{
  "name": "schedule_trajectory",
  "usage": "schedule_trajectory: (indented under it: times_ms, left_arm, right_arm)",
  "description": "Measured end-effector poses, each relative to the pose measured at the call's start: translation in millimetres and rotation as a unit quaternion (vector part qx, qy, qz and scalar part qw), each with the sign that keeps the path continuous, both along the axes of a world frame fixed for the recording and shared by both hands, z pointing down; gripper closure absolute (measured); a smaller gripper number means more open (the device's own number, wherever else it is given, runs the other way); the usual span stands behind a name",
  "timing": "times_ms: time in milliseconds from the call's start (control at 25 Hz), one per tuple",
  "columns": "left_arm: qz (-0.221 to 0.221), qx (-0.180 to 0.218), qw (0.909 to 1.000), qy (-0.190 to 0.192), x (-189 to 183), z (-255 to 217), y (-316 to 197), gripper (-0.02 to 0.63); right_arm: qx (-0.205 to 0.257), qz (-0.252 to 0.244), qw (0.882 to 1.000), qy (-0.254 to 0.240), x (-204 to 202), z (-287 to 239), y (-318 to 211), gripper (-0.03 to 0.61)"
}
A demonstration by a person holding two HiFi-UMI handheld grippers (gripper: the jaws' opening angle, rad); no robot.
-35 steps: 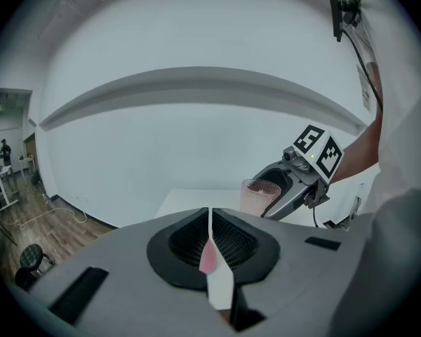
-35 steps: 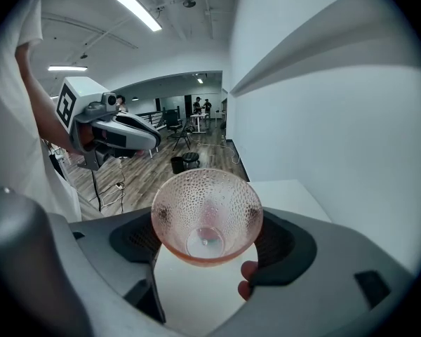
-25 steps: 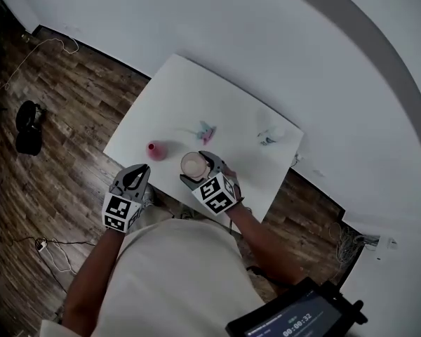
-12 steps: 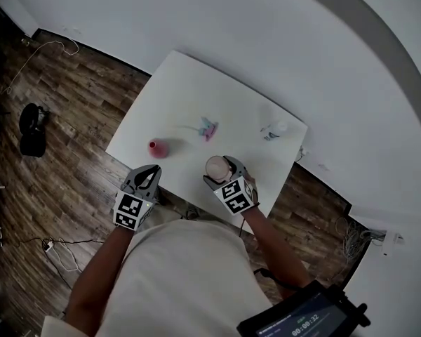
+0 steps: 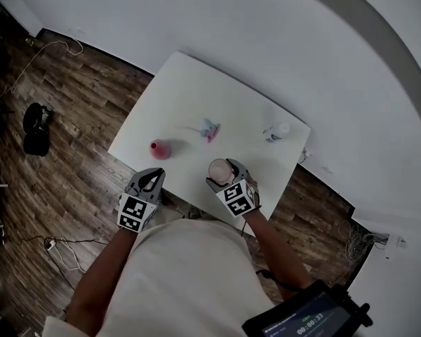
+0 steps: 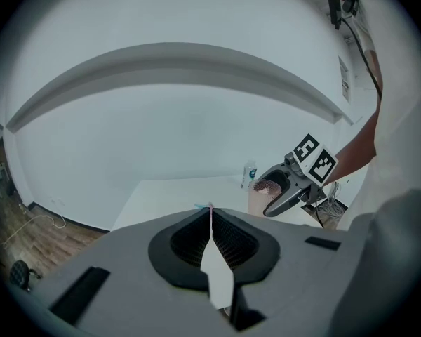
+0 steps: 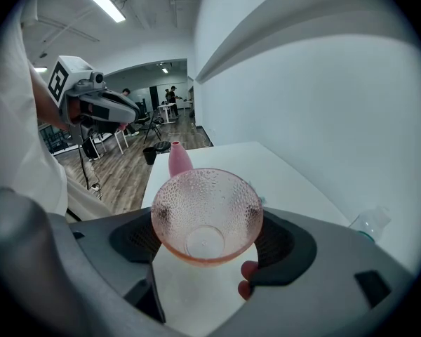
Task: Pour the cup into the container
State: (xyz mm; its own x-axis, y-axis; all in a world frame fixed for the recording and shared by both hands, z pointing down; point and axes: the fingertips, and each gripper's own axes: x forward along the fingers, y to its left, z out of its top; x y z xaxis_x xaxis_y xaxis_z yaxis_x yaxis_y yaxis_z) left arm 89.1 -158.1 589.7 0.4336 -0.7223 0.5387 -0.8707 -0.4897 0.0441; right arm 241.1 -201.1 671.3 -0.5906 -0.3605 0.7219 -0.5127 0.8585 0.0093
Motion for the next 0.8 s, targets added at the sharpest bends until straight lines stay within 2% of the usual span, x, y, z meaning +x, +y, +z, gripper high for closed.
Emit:
schedule_trajectory:
  times_ms: [800]
  left_arm:
    - [-0.009, -0.005, 0.9999, -0.008, -7.4, 5.4, 9.1, 0.601]
  right_arm:
    - [0.021, -0.01, 1.0, -0.015, -17.5, -14.8, 2.1, 0.196]
